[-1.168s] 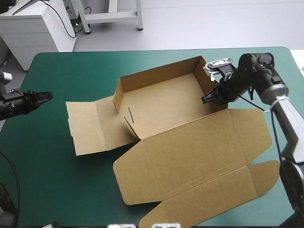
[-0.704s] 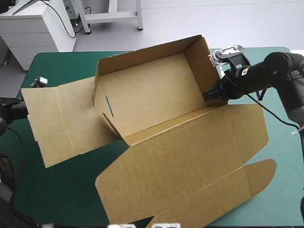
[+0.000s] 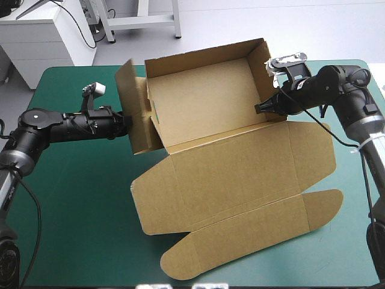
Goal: Fold the box
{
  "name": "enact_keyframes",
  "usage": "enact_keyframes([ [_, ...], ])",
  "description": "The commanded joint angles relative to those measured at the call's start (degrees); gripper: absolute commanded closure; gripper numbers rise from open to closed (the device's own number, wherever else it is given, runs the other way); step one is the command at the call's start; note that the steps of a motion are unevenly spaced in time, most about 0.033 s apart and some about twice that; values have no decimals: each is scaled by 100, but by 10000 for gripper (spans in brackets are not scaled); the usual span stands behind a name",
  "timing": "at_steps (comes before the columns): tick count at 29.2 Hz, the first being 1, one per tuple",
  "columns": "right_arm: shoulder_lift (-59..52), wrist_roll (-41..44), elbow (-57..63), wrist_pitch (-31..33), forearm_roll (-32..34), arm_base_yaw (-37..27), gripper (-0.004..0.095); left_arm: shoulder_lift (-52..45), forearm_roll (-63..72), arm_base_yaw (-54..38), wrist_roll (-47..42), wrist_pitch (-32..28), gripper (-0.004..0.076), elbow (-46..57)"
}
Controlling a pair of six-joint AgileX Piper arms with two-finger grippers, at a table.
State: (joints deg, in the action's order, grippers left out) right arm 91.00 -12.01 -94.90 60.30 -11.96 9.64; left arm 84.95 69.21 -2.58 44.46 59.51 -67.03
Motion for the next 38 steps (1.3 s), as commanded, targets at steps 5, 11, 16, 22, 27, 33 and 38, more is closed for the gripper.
enact_keyframes([
  [5,-69,83,-183,-281,-69,-12,926,-289,563,262,-82,91,733,-138],
  [11,-42,92,-183,-281,67,-12,926,-417,704,262,-82,109,732,-186],
  [16,-42,92,-183,-238,117,-12,926,-417,885,262,-167,189,731,-221],
  [22,-42,92,-183,-138,166,-12,926,-417,966,262,-167,338,591,-384],
  [27,-42,92,-183,-46,216,-12,926,-417,1191,262,-172,419,262,-413],
  [33,-42,103,-183,-20,227,-12,926,-417,1140,262,-538,463,71,-413],
  [38,-42,138,-183,-20,227,-12,926,-417,1183,262,-538,352,84,-413],
])
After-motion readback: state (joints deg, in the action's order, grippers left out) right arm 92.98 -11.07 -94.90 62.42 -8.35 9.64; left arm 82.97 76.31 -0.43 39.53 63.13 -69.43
